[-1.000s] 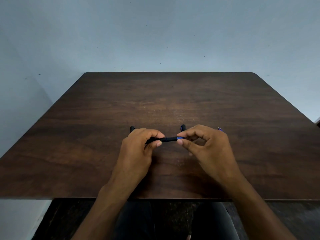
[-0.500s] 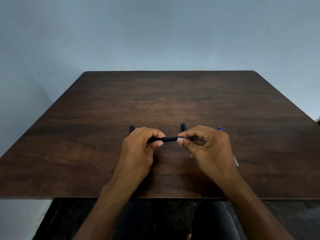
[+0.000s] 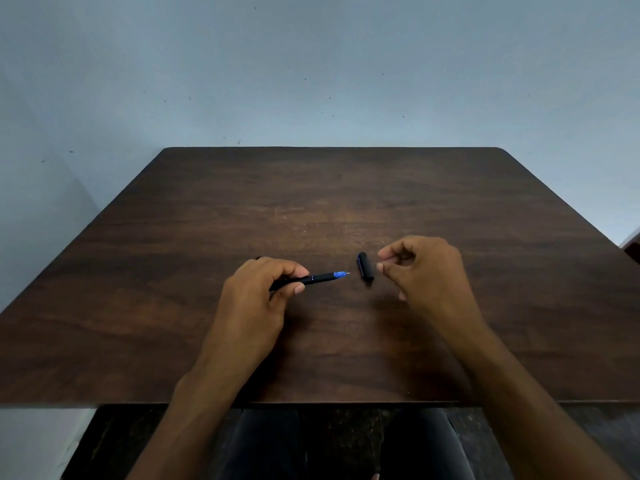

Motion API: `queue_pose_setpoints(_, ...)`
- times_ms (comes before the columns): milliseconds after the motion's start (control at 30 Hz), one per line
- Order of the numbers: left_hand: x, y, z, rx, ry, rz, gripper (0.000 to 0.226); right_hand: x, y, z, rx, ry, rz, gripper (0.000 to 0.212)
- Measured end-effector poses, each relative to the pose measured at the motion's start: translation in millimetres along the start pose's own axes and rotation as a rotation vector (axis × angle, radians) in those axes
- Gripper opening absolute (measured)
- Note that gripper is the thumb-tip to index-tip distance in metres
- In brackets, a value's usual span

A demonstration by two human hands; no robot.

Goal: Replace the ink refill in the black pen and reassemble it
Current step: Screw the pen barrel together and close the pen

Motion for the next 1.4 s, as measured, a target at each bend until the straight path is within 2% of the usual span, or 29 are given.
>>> queue_pose_setpoints(133, -1, -2, 0, 0.001, -0.005, 0.009, 0.022, -13, -4, 18, -0.079, -0.078, -0.085, 0.014)
queue_pose_setpoints(267, 0, -5, 0, -0.002, 0.0, 0.023, 0.021, -35, -6, 27, -0.179, -0.294, -0.155, 0.014)
queue_pose_setpoints(300, 1, -5, 0, -0.005, -0.002, 0.031, 0.021, -39, -6, 28, -0.194, -0.33, -0.168, 0.02)
queue_pose_setpoints(400, 1, -6, -1, -0.013, -0.008, 0.039, 0.02, -48, -6, 27, -0.226, -0.39, -0.197, 0.04)
queue_pose_setpoints(533, 0, -9, 1, -0.003, -0.024, 0.049, 0.021, -57, 2, 26, -0.269, -0.442, -0.216, 0.036)
queue_pose_setpoints(667, 2, -10, 1, -0.009, -0.012, 0.046, 0.02, -53, 7, 25, -0.212, -0.325, -0.059, 0.015)
queue_pose_setpoints(733, 1, -10, 2, -0.012, -0.015, 0.045, 0.02, -46, 10, 25, -0.172, -0.195, 0.043, 0.023)
queue_pose_setpoints(800, 1, -11, 3, -0.011, -0.016, 0.047, 0.021, -41, 15, 23, -0.175, -0.099, 0.179, 0.019)
queue_pose_setpoints(1167, -1, -8, 1, 0.003, -0.026, 0.03, 0.021, -54, 23, 3, -0.313, -0.036, 0.883, 0.024)
queue_pose_setpoints(1400, -3, -6, 2, -0.001, -0.034, 0.03, 0.023, -56, 22, -5, -0.327, 0.022, 1.036, 0.031)
Point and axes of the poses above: each hand's wrist, its own z-axis towards the middle knuckle, its own x-axis out of the back of the hand, y = z × x, the point moved 9 cm from there along z, towards the middle knuckle, and after that the axes turned 12 degrees about x, right-handed, at the moved point
